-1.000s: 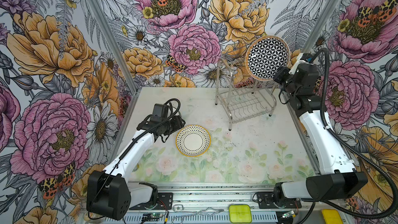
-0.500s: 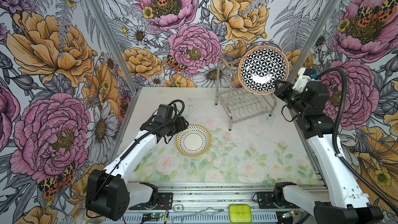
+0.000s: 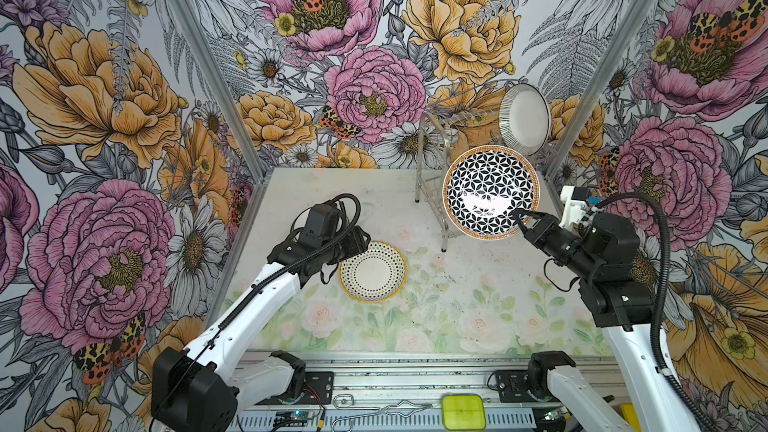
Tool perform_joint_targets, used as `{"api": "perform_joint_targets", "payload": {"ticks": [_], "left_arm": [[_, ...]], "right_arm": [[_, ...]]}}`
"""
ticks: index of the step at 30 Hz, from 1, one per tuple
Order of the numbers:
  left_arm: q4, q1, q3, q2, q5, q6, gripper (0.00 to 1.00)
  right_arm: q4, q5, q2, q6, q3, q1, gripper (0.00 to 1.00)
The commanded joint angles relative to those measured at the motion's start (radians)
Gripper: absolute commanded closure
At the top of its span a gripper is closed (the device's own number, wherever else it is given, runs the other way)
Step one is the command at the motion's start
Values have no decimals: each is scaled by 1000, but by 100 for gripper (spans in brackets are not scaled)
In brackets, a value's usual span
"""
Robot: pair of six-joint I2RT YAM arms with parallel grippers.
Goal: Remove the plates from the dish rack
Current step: 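Carry the patterned plate toward the left gripper over the dotted plate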
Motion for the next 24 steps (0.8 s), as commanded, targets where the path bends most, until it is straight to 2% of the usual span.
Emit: {"api": "perform_joint_targets", "payload": {"ticks": [1, 6, 14, 24], "left_arm": [[35, -18, -36, -42, -38, -23, 36], [134, -36, -99, -85, 24, -28, 35], [291, -108, -134, -95, 96, -41, 34], [329, -90, -187, -129, 127, -64, 33]], "right_arm": [[84, -78, -32, 50, -29, 16, 100], [85, -44, -12, 48, -79, 93, 100], [91, 128, 124, 22, -84, 355, 100], [172, 194, 263, 30, -87, 453, 100]]}}
